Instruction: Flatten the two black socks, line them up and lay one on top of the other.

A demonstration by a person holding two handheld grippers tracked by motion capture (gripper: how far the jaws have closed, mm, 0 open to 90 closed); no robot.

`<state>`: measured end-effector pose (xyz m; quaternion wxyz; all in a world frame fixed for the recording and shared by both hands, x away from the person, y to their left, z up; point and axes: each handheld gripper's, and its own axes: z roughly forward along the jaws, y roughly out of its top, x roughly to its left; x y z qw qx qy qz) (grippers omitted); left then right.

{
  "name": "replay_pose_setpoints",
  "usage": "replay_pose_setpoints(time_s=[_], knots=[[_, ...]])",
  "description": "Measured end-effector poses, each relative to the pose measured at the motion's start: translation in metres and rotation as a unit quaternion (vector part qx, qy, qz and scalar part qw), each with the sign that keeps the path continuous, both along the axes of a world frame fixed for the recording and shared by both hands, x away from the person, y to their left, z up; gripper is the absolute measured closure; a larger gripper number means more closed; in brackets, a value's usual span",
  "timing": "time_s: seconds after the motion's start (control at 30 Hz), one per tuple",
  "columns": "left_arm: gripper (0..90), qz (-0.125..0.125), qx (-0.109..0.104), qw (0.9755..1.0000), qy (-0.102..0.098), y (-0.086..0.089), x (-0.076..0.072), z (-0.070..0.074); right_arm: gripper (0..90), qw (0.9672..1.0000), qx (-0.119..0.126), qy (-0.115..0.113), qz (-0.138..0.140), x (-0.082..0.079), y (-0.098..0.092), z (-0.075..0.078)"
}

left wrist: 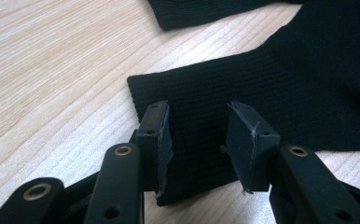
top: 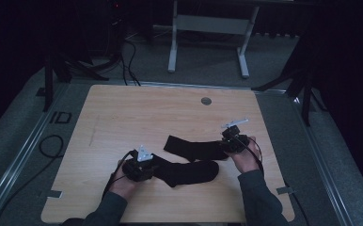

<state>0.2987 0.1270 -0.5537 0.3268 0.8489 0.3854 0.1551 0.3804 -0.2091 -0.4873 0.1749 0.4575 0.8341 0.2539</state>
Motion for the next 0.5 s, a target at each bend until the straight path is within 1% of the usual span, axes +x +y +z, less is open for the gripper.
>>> replay_pose_setpoints(time_s=[0.03,0.07,0.1,0.17,0.23,0.27,0.33,0.43,0.5], knots=[[59.5,0.0,0.0,1.0,0.0,0.0,0.0,0.0,69.1,0.9999,0.0,-0.006,0.01,0.0,0.005,0.002],[59.5,0.001,-0.001,1.0,0.0,0.0,0.0,0.0,68.3,0.9998,0.0,-0.006,0.019,0.001,0.009,0.002],[59.5,0.001,0.0,1.0,0.0,-0.001,0.0,0.0,67.9,0.9994,0.001,-0.006,0.034,0.001,0.015,0.001],[59.4,0.001,0.001,1.0,0.0,-0.001,0.0,0.0,66.9,0.9977,0.004,-0.005,0.068,0.003,0.028,-0.002],[59.2,0.0,0.001,1.0,-0.001,-0.002,-0.001,0.0,65.1,0.9955,-0.003,-0.005,0.095,0.005,0.042,-0.009],[59.2,-0.001,0.002,1.0,0.0,-0.002,-0.001,0.0,64.3,0.9946,-0.01,-0.005,0.103,0.007,0.049,-0.013],[59.2,-0.002,0.001,1.0,0.0,-0.002,0.0,0.0,62.7,0.9924,-0.033,-0.009,0.118,0.01,0.063,-0.02],[59.1,-0.002,0.0,1.0,0.001,-0.002,0.0,0.0,60.5,0.9885,-0.037,-0.001,0.147,0.016,0.08,-0.029],[58.7,-0.003,0.0,1.0,0.001,-0.002,0.0,0.0,58.5,0.9867,-0.034,0.008,0.159,0.019,0.089,-0.033]])
